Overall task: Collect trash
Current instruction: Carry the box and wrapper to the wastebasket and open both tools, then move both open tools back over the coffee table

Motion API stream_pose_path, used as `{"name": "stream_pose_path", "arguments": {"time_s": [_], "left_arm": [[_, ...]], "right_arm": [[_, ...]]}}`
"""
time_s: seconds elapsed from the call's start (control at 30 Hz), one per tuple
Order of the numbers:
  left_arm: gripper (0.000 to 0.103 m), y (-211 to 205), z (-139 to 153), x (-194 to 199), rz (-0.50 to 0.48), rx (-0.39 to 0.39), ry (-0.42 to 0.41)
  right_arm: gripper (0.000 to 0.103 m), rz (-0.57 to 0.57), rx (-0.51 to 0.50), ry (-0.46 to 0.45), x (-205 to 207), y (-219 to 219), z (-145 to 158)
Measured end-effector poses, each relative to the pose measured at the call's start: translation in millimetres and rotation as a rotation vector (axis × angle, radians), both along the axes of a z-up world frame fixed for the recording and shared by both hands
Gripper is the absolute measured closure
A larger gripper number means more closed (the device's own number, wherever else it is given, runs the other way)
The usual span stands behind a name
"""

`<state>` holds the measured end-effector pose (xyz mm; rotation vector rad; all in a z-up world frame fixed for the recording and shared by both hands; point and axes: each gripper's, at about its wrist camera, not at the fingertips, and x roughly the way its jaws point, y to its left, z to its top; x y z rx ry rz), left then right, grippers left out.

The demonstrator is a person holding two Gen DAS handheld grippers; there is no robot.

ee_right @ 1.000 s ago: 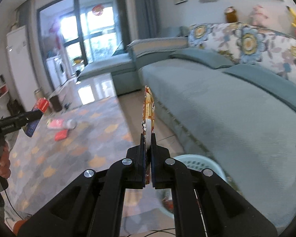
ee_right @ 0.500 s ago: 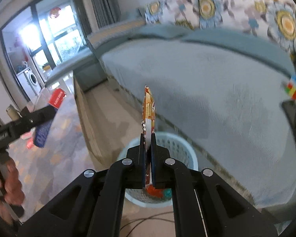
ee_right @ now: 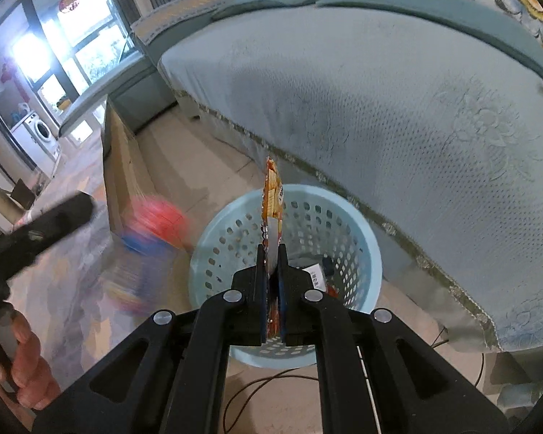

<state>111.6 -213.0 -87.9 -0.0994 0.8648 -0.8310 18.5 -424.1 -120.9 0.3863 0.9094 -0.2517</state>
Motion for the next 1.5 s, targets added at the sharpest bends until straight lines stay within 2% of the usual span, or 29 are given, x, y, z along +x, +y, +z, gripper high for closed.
{"name": "stream_pose_path", "arguments": {"time_s": [0.17,0.27,0.37,0.4,0.43,0.6,0.83,1.07,1.33,1.43,1.5], "left_arm": [[0.033,5,1,-1,0.007,0.002,-0.006],[0.033,9,5,-2,0.007,-0.003,-0.016],[0.033,12,7,-4,0.010,-0.008,-0.018],[0.033,12,7,-3,0.011,-0.006,-0.019],[0.033,13,8,-3,0.014,-0.006,-0.019],[0.033,25,14,-4,0.036,-0.017,-0.026],[0.033,55,42,-6,0.095,-0.063,-0.071],[0.033,125,87,-2,0.208,-0.074,-0.153],[0.033,229,114,7,0.388,0.008,-0.232],[0.033,275,110,15,0.468,0.105,-0.249],[0.033,302,106,20,0.511,0.134,-0.241]], "right_arm": [[0.094,-0.016,0.033,-0.006,-3,-1,-1],[0.085,-0.016,0.029,-0.015,-8,-2,-1],[0.069,-0.021,0.033,-0.029,-13,-3,2],[0.059,-0.020,0.034,-0.037,-15,-4,3],[0.055,-0.023,0.026,-0.046,-16,-3,5],[0.054,-0.006,0.038,-0.078,-19,1,16],[0.054,0.063,0.029,-0.147,-17,28,41],[0.054,0.182,-0.013,-0.192,7,79,72],[0.054,0.358,-0.041,-0.258,45,165,101],[0.054,0.426,-0.060,-0.275,59,201,105],[0.054,0.474,-0.061,-0.297,70,224,105]]}}
